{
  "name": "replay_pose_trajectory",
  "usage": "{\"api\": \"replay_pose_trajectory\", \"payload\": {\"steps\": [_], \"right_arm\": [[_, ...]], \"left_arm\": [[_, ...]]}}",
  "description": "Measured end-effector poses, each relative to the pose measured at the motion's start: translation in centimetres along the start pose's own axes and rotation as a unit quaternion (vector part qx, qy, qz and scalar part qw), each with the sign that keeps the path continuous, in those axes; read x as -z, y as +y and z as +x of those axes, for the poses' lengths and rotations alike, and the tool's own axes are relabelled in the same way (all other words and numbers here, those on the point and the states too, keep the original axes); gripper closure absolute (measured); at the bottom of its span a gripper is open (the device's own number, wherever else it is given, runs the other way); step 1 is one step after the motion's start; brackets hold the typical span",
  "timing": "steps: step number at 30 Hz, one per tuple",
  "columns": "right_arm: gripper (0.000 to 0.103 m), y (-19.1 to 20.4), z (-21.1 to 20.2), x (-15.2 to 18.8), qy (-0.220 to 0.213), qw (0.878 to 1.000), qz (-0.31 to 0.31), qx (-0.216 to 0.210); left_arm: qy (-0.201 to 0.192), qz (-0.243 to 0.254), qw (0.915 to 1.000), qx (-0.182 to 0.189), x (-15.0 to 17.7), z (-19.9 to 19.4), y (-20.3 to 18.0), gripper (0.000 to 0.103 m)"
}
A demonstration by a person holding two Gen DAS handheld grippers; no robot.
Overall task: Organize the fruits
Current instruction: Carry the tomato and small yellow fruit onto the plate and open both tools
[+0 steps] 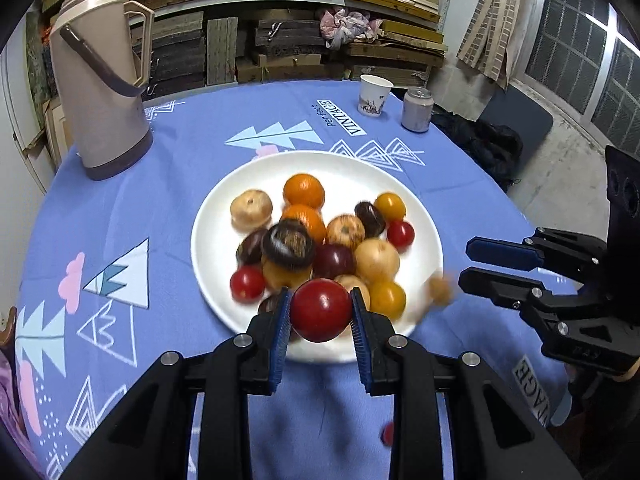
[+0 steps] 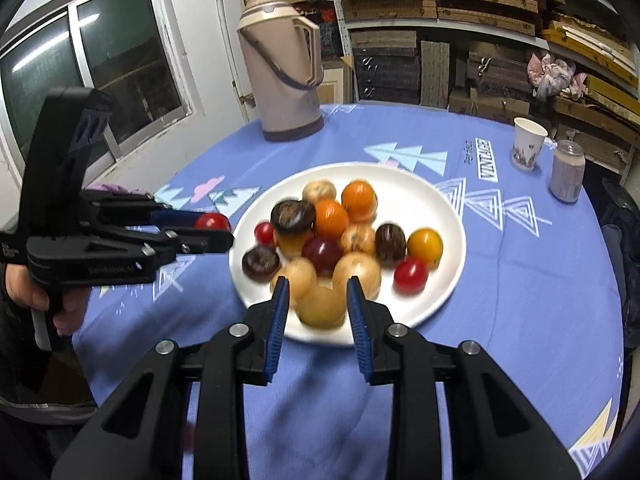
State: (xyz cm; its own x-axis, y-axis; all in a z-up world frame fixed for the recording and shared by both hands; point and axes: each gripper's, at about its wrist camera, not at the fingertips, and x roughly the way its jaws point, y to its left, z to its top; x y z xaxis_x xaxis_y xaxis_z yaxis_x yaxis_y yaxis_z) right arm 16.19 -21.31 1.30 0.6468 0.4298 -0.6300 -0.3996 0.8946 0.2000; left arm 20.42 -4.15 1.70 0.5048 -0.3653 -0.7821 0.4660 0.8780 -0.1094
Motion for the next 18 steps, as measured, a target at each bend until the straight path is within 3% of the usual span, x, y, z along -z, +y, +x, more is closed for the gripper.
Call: {"api": "replay_pose_trajectory", "payload": {"steps": [5,10,13,18], "right_arm": [[0.074,-1.6,2.9,-1.5,0.017,1.0,0.014,-0.004],[0.073,-3.9,3.3,-1.6,0.004,0.999,0.043,-0.006],[0.071,-4.4,3.6,-1.4,0.006,0.999,0.046,-0.005],[0.067,-4.2,3.8,-0.9,0.011,0.999,0.048,-0.015]], "left_arm": [[0.009,-0.019,0.9998,0.003,-2.0,2.6,0.7,0.074],[0.013,-0.015,0.9998,0.004,-2.4,4.1,0.4,0.073],[0.002,0.004,0.9999,-0.01,-2.6,4.2,-0.2,0.051],[0.003,-0.007,0.9999,-0.014,-2.7,4.4,0.2,0.05]]}}
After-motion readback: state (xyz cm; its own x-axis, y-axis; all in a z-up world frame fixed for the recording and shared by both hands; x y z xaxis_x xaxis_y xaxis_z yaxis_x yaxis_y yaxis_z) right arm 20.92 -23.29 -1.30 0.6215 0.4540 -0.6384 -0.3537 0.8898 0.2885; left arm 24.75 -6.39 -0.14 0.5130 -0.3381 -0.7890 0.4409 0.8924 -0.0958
